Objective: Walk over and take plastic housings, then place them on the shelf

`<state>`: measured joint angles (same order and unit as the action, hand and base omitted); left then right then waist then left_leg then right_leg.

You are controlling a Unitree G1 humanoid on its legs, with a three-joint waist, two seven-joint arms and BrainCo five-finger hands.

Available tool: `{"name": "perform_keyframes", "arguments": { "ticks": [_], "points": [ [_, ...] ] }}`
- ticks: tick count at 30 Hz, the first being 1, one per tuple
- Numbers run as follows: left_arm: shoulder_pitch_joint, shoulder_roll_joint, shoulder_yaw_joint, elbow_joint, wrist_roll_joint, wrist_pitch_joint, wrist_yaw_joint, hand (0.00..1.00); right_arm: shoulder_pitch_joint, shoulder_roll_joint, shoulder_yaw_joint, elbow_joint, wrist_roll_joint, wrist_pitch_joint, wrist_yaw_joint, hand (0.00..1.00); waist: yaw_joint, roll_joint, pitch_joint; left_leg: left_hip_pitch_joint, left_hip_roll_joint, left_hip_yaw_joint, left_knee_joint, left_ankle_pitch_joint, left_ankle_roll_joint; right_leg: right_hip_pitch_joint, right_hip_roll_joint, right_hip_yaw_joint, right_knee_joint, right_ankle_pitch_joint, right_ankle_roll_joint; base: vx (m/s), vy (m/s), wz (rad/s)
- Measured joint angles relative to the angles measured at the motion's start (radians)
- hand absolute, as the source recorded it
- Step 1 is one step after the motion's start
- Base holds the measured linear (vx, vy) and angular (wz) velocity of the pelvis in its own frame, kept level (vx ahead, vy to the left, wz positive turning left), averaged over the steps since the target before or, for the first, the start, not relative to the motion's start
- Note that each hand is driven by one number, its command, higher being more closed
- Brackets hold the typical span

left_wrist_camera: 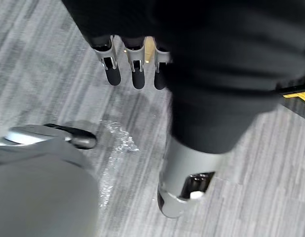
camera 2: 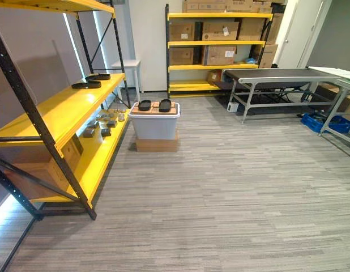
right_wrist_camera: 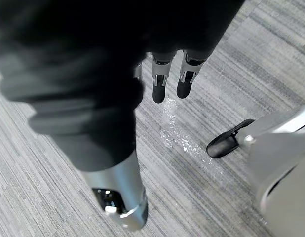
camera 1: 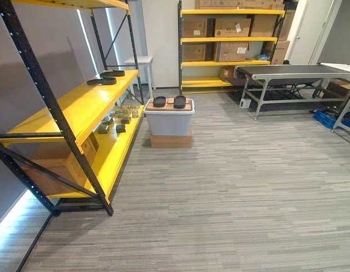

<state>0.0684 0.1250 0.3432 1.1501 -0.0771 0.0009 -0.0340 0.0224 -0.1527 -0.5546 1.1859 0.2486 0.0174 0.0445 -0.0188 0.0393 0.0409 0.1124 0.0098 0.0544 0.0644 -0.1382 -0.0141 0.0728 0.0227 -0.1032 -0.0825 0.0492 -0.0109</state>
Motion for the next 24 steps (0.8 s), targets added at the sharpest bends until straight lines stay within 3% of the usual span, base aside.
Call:
{"name": "perform_keyframes", "arguments": {
  "ticks": [2,9,24],
  "points": [
    [-0.048,0.023,-0.001,-0.002,0.000,-0.010,0.002,0.00,-0.020,-0.030,0.000,-0.026,0.000,-0.003,0.000,0.00,-0.008,0.002,0.012,-0.007,-0.003,-0.012,0.001,0.005,-0.017,0.001,-0.006,-0.036,0.000,-0.002,0.003,0.06,-0.006,0.27],
    [-0.052,0.085,0.026,-0.030,0.001,-0.038,-0.015,0.00,-0.037,-0.151,-0.081,-0.034,-0.001,-0.036,0.020,0.00,-0.013,0.014,0.029,0.021,-0.003,-0.028,-0.025,0.006,-0.019,0.025,-0.007,-0.053,0.000,-0.017,0.025,0.02,0.003,0.09],
    [0.027,0.080,0.064,-0.021,0.002,-0.038,-0.037,0.00,-0.046,-0.143,-0.110,0.013,-0.001,-0.035,0.029,0.00,-0.016,0.012,0.030,0.043,0.000,0.022,-0.051,0.011,-0.011,0.023,-0.002,-0.038,-0.006,-0.011,0.017,-0.05,-0.004,-0.07]
  ]
}}
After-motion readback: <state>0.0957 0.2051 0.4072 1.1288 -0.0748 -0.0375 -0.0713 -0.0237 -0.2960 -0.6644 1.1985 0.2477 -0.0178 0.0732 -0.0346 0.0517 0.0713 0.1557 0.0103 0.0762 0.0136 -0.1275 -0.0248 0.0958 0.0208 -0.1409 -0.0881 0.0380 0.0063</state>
